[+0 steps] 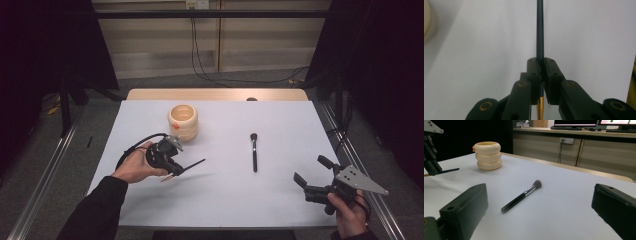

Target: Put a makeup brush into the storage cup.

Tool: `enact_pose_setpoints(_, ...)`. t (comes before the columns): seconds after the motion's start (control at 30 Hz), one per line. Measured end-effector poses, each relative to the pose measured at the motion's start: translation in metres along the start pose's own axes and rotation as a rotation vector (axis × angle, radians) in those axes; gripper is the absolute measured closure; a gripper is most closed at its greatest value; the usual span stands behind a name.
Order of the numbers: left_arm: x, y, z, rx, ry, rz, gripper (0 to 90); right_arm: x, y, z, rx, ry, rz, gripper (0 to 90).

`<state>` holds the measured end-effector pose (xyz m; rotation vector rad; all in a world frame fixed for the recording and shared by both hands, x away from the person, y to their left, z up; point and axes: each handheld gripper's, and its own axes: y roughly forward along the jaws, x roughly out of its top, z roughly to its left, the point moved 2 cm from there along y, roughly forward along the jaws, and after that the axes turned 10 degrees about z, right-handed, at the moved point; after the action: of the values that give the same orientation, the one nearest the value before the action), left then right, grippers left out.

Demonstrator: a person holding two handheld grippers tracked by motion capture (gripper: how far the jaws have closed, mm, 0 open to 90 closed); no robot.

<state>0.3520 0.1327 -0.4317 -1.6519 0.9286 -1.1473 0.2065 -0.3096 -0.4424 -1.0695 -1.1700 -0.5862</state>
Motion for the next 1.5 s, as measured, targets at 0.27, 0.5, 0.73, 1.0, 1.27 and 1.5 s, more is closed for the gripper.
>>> enact_pose_setpoints(0.27,0.000,-0.006,-0.002,-0.005,-0.012,-0.068,83.7,0.000,0.000,0.000,0.001,0.000,0.001,0.0)
enact_pose_setpoints(0.5,-0.002,-0.014,-0.008,-0.007,-0.021,-0.226,83.7,0.000,0.000,0.000,0.003,0.004,0.006,0.0)
enact_pose_setpoints(0.73,-0.005,-0.024,-0.011,0.026,-0.033,-0.352,83.7,0.000,0.000,0.000,0.000,0.004,0.004,0.0)
enact_pose_setpoints(1.0,-0.010,-0.030,-0.017,0.059,-0.049,-0.460,83.7,0.000,0.000,0.000,0.002,0.003,0.004,0.0)
enact_pose_setpoints(1.27,-0.017,-0.032,-0.016,0.055,-0.096,-0.578,83.7,0.000,0.000,0.000,0.004,0.002,0.005,0.1)
enact_pose_setpoints(1.5,-0.019,-0.039,-0.019,0.098,-0.110,-0.671,83.7,0.000,0.000,0.000,-0.005,0.003,0.003,0.1)
